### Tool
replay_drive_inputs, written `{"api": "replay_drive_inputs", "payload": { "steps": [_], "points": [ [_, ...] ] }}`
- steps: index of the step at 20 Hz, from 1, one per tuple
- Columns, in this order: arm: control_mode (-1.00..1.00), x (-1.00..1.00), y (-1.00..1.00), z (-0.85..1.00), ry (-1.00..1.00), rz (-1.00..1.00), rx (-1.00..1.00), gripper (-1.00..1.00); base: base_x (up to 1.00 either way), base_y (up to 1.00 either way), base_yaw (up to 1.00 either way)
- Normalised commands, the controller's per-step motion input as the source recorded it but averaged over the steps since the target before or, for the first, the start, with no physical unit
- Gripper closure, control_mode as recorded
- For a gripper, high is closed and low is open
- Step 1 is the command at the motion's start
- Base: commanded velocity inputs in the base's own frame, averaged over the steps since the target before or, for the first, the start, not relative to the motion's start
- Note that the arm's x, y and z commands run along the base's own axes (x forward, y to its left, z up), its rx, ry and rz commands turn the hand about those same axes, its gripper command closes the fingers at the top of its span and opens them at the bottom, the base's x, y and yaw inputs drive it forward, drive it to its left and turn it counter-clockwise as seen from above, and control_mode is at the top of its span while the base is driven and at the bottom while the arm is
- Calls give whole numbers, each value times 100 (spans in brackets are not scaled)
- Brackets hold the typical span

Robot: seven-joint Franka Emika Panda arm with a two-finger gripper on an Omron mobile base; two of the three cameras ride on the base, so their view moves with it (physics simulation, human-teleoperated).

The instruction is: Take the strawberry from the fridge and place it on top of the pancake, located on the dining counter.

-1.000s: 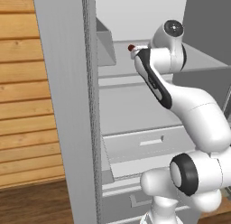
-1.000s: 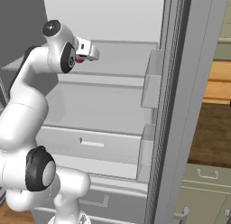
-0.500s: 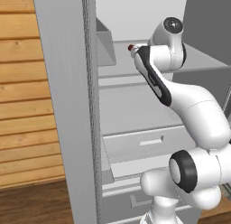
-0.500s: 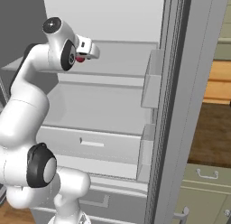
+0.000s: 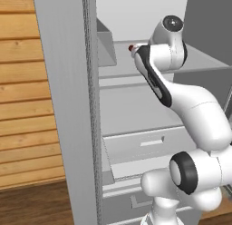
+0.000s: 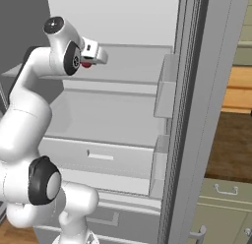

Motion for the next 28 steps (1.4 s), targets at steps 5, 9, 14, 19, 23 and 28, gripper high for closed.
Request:
{"api": "replay_drive_inputs", "payload": {
  "steps": [5, 9, 14, 19, 23, 28],
  "points": [
    [-100, -81, 0, 0, -25, 0, 6, 100, 0, 0, 0],
    [-100, -100, 0, 17, -13, 0, 8, 100, 0, 0, 0],
    [-100, -100, -3, 2, 16, 0, 2, 100, 0, 0, 0],
    [-100, -100, -7, 0, 33, 0, 0, 100, 0, 0, 0],
    [-100, -96, -2, -49, 28, 1, -2, 100, 0, 0, 0],
    [-100, -58, -1, -92, 17, 3, -3, 100, 0, 0, 0]
  ]
}}
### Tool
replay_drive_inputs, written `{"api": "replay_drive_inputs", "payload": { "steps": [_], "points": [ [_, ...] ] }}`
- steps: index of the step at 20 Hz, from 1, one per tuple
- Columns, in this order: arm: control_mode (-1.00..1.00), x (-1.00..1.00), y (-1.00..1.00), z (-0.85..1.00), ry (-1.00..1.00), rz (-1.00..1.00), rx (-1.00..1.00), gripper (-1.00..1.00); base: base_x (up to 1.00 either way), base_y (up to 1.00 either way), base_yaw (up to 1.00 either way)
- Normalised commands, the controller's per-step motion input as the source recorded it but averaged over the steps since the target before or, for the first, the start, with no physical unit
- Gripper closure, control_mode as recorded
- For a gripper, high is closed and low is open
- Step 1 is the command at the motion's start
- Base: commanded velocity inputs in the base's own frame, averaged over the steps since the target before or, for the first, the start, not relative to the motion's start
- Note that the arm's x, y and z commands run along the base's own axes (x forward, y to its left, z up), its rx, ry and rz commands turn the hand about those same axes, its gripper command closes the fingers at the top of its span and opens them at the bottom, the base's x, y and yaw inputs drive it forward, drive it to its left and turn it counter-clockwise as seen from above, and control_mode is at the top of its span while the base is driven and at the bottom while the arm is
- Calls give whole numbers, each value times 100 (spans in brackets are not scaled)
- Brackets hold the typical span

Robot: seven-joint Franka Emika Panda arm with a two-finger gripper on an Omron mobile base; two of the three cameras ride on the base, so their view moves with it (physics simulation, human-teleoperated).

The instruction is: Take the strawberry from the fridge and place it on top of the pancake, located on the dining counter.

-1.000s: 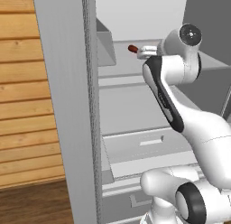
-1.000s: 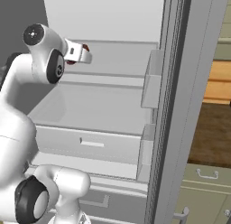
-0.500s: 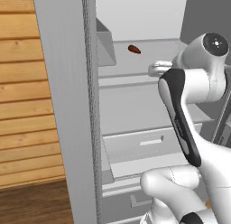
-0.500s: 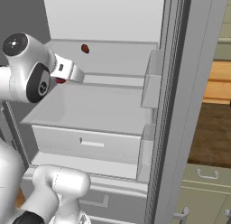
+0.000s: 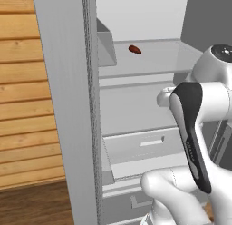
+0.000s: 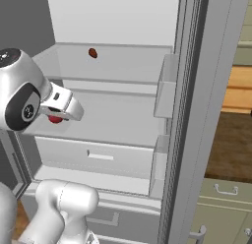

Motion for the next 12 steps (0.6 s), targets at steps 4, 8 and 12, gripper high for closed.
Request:
{"api": "replay_drive_inputs", "payload": {
  "steps": [4, 8, 12],
  "points": [
    [-100, -8, 0, -64, 7, 0, -1, 100, 0, 0, 0],
    [-100, 0, 0, -58, 7, 0, 0, 100, 0, 0, 0],
    [-100, 0, 0, -51, 0, 0, 0, 100, 0, 0, 0]
  ]
}}
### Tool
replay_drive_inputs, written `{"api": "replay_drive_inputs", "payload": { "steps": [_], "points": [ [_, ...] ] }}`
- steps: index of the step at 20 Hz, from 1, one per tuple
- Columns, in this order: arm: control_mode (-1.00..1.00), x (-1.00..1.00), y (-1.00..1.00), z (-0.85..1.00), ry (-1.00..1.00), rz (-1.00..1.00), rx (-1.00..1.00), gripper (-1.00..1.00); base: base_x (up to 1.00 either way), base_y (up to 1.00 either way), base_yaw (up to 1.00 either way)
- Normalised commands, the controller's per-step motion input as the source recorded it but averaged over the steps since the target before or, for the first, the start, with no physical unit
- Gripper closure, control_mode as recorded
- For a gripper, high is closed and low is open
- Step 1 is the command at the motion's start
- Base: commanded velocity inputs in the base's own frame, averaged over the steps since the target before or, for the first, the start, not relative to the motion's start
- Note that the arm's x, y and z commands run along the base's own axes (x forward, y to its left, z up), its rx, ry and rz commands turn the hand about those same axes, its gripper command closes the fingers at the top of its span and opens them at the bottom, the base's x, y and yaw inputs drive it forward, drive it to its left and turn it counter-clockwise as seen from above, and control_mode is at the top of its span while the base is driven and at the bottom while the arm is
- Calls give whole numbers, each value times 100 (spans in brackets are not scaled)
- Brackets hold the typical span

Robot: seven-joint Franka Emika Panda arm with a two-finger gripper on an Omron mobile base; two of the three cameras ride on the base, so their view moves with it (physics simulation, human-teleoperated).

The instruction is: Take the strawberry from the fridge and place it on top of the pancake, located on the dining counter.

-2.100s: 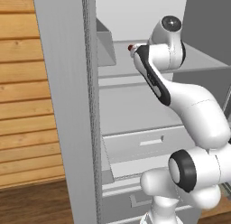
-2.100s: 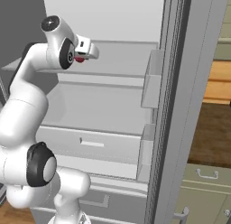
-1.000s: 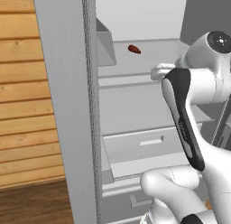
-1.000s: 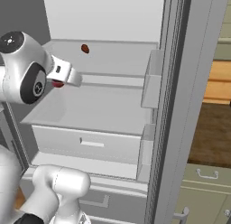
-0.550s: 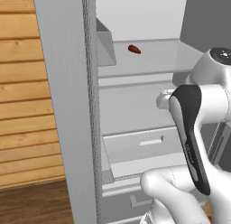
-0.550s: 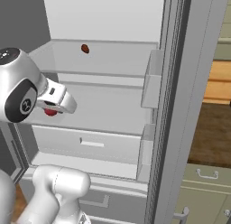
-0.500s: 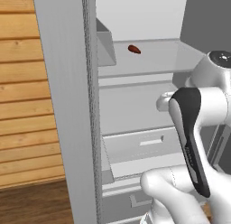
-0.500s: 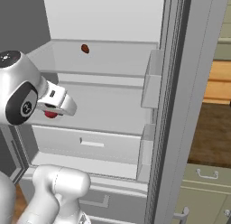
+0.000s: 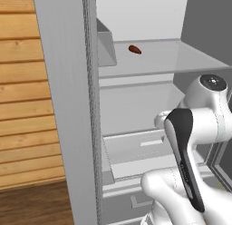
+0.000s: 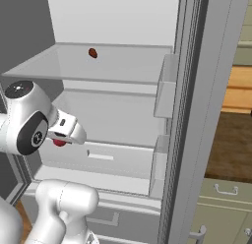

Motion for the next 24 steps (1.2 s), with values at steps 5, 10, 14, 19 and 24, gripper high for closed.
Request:
{"api": "replay_drive_inputs", "payload": {
  "steps": [5, 10, 14, 19, 24],
  "points": [
    [-100, 0, 0, -50, 0, 0, 0, 100, 0, 0, 0],
    [-100, 0, 0, -24, 0, 0, 0, 100, 0, 0, 0],
    [-100, 0, 0, -1, 0, 0, 0, 100, 0, 0, 0],
    [-100, 0, 0, 0, 0, 0, 0, 100, 0, 0, 0],
    [100, 0, 0, 0, 0, 0, 0, 100, 0, 0, 2]
  ]
}}
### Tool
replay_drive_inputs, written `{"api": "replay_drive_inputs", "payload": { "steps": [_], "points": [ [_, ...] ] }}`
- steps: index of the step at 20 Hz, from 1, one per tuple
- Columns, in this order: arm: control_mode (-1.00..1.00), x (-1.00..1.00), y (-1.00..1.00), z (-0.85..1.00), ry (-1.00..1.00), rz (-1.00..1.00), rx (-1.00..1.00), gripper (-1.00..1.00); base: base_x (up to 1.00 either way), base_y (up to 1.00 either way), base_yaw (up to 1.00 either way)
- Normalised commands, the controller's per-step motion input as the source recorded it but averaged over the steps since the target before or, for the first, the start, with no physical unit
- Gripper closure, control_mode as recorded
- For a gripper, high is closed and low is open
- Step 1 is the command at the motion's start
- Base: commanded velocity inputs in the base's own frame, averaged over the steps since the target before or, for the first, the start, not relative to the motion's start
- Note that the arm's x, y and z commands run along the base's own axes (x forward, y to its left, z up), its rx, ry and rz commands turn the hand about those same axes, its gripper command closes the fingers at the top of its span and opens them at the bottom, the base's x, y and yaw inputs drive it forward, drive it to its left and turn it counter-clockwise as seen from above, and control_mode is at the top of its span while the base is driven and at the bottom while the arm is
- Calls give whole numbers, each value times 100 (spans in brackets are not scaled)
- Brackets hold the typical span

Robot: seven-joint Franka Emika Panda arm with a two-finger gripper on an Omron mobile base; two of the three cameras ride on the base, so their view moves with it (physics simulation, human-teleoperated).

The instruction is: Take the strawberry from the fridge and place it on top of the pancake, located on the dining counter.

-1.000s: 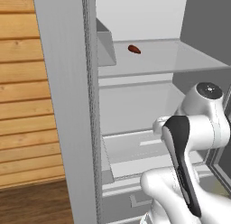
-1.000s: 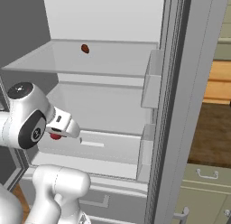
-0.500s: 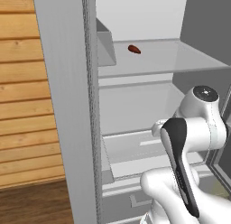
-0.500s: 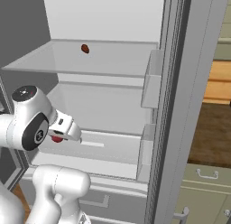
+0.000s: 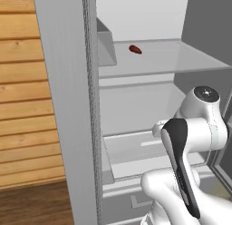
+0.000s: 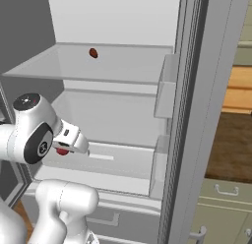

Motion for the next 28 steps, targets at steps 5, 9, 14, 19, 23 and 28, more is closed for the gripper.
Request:
{"api": "replay_drive_inputs", "payload": {
  "steps": [5, 9, 14, 19, 23, 28],
  "points": [
    [100, 0, 0, 0, 0, 0, 0, 100, -25, -1, 16],
    [100, 0, 0, 0, 0, 0, 0, 100, -10, -39, 38],
    [100, 0, 0, 0, 0, 0, 0, 100, -44, -50, 54],
    [100, 0, 0, 0, 0, 0, 0, 100, -81, 3, 50],
    [100, 0, 0, 0, 0, 0, 0, 100, -91, 43, 45],
    [100, 0, 0, 0, 0, 0, 0, 100, -100, 20, 47]
  ]
}}
